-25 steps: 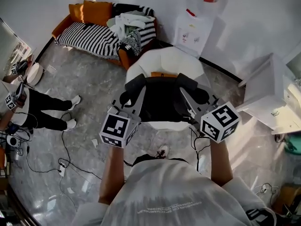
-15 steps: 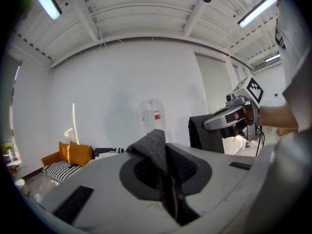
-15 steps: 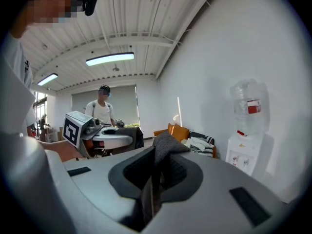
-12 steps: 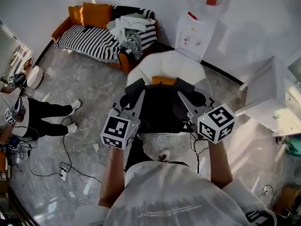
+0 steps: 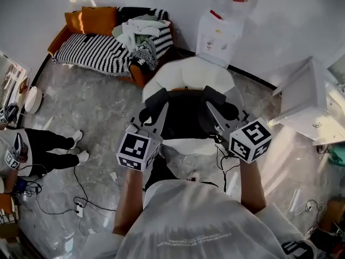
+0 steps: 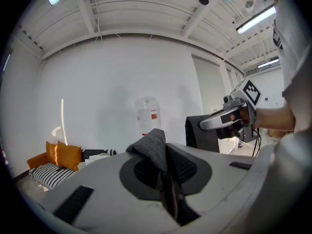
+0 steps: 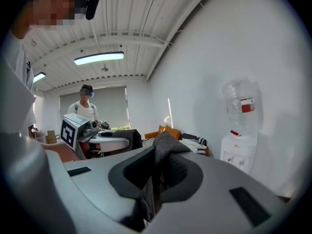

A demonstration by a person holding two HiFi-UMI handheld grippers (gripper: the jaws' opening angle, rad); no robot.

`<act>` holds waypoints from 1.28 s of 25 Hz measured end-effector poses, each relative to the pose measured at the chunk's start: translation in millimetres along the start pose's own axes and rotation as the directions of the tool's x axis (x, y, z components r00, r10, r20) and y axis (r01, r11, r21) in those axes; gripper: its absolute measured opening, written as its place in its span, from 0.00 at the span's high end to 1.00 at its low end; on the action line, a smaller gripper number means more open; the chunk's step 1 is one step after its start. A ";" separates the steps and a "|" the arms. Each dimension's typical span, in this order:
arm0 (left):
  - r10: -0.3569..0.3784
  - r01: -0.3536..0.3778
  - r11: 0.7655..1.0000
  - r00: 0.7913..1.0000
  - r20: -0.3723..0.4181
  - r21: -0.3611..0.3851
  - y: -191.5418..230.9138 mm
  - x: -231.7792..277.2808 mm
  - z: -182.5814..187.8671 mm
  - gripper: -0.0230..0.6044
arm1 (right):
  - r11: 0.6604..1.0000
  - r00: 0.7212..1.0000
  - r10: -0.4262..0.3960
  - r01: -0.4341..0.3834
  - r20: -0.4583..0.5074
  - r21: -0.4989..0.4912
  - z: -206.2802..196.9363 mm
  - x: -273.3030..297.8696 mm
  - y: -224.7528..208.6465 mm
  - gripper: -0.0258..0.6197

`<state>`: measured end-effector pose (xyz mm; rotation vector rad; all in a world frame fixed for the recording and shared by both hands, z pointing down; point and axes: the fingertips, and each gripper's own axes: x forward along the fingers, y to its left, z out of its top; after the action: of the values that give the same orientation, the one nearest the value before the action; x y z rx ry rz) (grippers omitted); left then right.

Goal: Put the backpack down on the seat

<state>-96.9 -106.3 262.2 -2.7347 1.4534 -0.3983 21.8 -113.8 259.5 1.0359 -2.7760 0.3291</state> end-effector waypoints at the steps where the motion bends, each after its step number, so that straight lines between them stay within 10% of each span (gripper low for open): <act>1: -0.010 0.010 1.000 1.000 -0.002 0.000 4.5 3.5 -2.0 0.89 | 1.000 1.000 -0.006 0.006 0.000 0.003 -0.4 4.7 -2.0 0.91; 32: -0.168 0.136 0.973 0.971 -0.168 -0.187 108.9 129.4 -157.9 0.89 | 0.979 0.975 -0.066 0.104 -0.212 0.174 -120.6 167.6 -95.9 0.91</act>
<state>-153.0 -257.7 428.0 -3.0350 1.3801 -0.5675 -31.3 -257.8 427.7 1.0888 -2.5463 0.6524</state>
